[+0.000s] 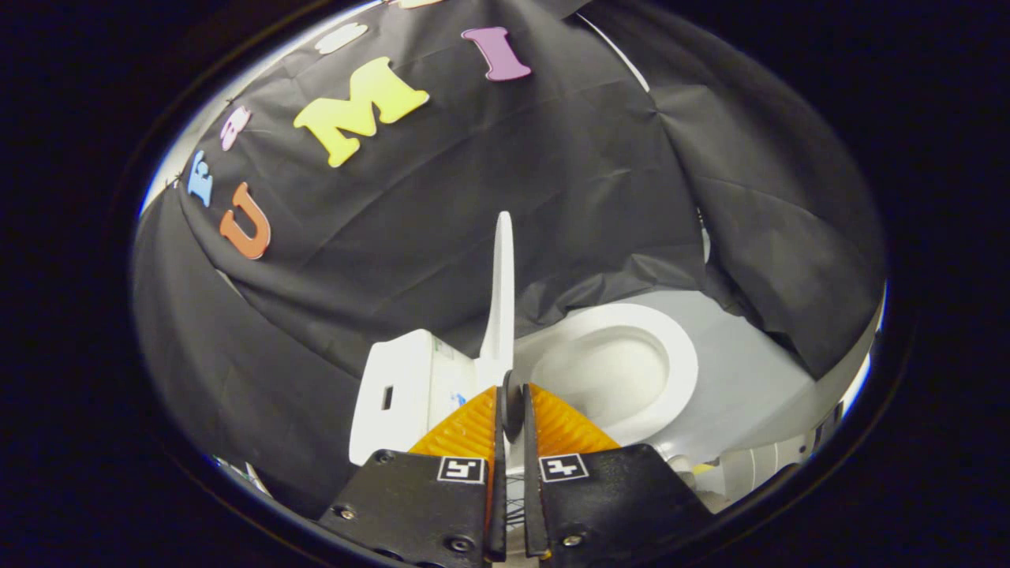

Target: Open the toilet lid.

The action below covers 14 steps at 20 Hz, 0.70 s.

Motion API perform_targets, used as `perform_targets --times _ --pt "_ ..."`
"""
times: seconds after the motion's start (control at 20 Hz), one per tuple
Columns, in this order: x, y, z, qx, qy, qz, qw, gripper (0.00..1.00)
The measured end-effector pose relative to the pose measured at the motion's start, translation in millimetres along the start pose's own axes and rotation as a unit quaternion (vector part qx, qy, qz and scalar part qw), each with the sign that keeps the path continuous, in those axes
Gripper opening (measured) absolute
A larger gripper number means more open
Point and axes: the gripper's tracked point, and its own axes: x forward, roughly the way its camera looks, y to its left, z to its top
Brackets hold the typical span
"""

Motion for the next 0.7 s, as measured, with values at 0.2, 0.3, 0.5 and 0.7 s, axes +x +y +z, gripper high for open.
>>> perform_targets --times 0.2,0.3,0.5,0.7 --pt "-0.3 5.1 -0.6 0.001 0.001 0.025 1.0 0.14" --pt "0.7 5.6 -1.9 0.001 0.003 0.037 0.999 0.16" --pt "-0.7 3.7 -2.2 -0.017 0.005 0.053 0.998 0.17" --pt "2.0 9.4 -6.1 -0.013 0.007 0.068 0.998 0.18"
